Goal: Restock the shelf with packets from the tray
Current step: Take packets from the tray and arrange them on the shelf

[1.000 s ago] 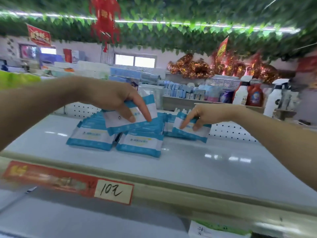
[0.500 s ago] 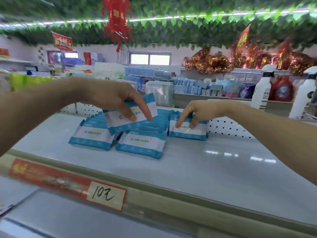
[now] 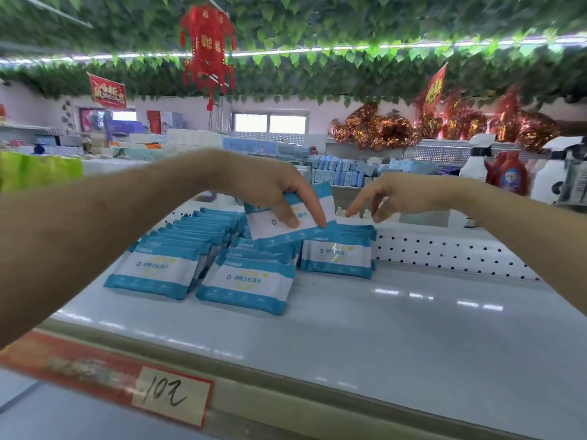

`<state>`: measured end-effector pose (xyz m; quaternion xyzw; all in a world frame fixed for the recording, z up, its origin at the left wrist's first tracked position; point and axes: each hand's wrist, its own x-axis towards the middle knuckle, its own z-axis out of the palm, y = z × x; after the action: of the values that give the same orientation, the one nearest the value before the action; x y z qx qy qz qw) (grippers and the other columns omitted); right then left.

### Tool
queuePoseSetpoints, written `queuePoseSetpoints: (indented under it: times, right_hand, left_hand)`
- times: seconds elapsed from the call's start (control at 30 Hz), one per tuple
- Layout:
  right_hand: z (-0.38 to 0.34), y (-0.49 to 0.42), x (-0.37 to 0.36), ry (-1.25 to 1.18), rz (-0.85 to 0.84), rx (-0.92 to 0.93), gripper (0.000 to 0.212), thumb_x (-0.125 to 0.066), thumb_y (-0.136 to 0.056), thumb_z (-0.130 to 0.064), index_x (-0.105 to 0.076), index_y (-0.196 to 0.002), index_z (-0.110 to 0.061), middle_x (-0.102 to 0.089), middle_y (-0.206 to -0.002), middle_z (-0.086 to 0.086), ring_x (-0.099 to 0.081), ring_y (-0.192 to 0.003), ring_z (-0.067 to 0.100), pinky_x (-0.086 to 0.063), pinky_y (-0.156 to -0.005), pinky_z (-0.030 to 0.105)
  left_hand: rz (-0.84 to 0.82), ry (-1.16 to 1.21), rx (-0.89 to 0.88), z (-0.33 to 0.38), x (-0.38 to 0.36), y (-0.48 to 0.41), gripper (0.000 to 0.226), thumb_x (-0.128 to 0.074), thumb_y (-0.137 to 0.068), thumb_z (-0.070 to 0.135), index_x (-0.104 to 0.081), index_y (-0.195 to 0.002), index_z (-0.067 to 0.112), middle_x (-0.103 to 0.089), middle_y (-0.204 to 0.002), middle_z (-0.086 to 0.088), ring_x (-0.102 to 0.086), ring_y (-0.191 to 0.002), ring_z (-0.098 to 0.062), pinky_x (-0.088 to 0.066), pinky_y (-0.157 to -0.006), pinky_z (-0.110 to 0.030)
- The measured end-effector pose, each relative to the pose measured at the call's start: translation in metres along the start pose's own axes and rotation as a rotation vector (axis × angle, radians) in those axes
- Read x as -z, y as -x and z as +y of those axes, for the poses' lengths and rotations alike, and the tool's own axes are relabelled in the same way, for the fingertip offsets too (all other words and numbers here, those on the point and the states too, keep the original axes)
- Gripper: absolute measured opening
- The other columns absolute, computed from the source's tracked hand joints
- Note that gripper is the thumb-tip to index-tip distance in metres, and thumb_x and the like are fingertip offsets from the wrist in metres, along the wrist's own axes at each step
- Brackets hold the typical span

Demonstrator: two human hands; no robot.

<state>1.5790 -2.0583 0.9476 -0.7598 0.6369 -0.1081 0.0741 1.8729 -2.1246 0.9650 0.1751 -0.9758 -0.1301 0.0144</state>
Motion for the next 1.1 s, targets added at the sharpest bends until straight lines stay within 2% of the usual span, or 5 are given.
queuePoseSetpoints:
  times: [0.2,0.37,0.53,0.87,1.1]
  right_hand:
    - [0.028,0.031,0.012,0.049,0.045,-0.124,0.059,-0.064,-0.095,0.004,-0.073,-0.111,-0.052,-0.071,-0.102,-0.03,-0.07,-0.092,0.007,-0.055,-0.094,0.031]
    - [0.053,0.062,0.017,0.016,0.074,-0.198,0.053,-0.062,-0.097,0.002,-0.075,-0.114,-0.046,-0.07,-0.093,-0.015,-0.068,-0.092,0.016,-0.053,-0.093,0.032]
    - [0.075,0.083,0.021,0.029,0.092,-0.214,0.053,-0.067,-0.096,-0.004,-0.074,-0.109,-0.054,-0.071,-0.101,0.008,-0.067,-0.096,0.03,-0.053,-0.098,0.047]
    - [0.078,0.089,0.021,0.055,0.082,-0.226,0.054,-0.065,-0.098,-0.007,-0.071,-0.112,-0.059,-0.071,-0.115,0.002,-0.065,-0.106,0.041,-0.054,-0.095,0.062]
    - [0.055,0.088,0.024,-0.002,0.131,-0.214,0.049,-0.064,-0.099,-0.002,-0.077,-0.109,-0.048,-0.07,-0.093,-0.022,-0.068,-0.096,0.014,-0.053,-0.088,0.028]
  left_hand:
    - [-0.104,-0.064,-0.088,0.016,-0.006,-0.073,0.039,-0.064,-0.101,0.01,-0.069,-0.133,0.031,-0.059,-0.113,0.038,-0.06,-0.092,0.02,-0.043,-0.078,-0.005]
    - [-0.244,-0.142,-0.114,0.012,-0.019,-0.125,0.039,-0.065,-0.1,0.01,-0.071,-0.13,0.035,-0.055,-0.129,0.035,-0.05,-0.112,0.019,-0.034,-0.11,-0.03]
    - [-0.318,-0.151,-0.121,0.004,-0.034,-0.14,0.037,-0.07,-0.096,0.011,-0.075,-0.126,0.034,-0.058,-0.12,0.042,-0.054,-0.103,0.024,-0.035,-0.095,-0.016]
    - [-0.35,-0.114,-0.077,-0.006,-0.039,-0.134,0.033,-0.073,-0.094,0.014,-0.078,-0.119,0.035,-0.07,-0.13,0.013,-0.063,-0.119,-0.019,-0.047,-0.11,-0.05]
    - [-0.247,0.001,-0.019,0.002,-0.017,-0.111,0.027,-0.067,-0.099,0.01,-0.075,-0.124,0.015,-0.071,-0.083,0.03,-0.066,-0.08,0.005,-0.052,-0.089,-0.035]
